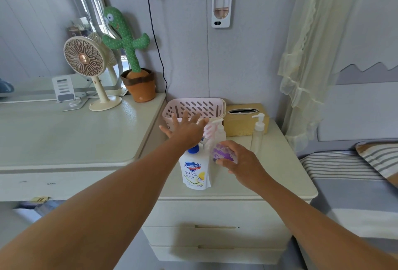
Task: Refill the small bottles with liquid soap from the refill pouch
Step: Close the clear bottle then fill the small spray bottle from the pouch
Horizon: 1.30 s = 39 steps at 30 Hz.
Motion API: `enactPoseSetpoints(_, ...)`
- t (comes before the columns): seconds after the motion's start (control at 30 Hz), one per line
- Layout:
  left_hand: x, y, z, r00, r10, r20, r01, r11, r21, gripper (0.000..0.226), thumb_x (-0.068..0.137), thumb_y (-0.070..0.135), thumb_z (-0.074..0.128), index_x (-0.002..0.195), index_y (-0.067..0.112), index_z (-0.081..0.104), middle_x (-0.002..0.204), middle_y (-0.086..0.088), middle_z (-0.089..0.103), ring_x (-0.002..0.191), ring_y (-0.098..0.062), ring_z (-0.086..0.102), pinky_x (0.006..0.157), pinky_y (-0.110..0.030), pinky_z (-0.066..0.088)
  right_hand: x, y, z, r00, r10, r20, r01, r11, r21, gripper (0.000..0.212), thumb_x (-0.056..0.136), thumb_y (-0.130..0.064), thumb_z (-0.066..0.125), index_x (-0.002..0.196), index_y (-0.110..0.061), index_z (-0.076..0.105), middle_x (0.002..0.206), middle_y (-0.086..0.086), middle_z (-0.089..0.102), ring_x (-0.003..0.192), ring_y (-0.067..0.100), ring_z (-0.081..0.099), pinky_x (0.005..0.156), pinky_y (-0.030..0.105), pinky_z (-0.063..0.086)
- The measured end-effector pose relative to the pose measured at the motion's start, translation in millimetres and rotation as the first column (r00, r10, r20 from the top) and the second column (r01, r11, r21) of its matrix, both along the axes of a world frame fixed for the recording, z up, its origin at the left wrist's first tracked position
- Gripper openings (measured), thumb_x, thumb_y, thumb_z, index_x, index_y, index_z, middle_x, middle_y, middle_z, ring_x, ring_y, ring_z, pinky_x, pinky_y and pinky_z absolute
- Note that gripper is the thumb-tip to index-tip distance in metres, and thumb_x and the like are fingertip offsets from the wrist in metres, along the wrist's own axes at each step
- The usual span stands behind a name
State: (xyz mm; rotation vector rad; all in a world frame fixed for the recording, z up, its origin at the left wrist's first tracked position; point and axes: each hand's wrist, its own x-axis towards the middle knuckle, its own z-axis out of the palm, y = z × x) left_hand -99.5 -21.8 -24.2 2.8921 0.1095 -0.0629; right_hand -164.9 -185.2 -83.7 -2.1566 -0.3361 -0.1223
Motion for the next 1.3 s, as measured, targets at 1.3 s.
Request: enactPoseSetpoints(1.3, -4, -3, -9, 0.996, 0.035, -0.080, -0.041, 0.996, -0.082, 0.045, 0.103, 0.041, 0.012, 0.148, 0.046, 0.014, 0.161, 0.002, -0.005, 0.145, -0.036, -0.016, 0.104, -0.074, -0.007, 1, -2, -9, 0.999, -0.022, -0.030, 0.021, 1.000, -0.009, 0.048, 0.089, -0.029, 0.064, 0.134, -0.023, 0.047, 0.126, 0.001, 0.054, 0.107, 0.013, 0.053, 0.084, 0.028, 0.056)
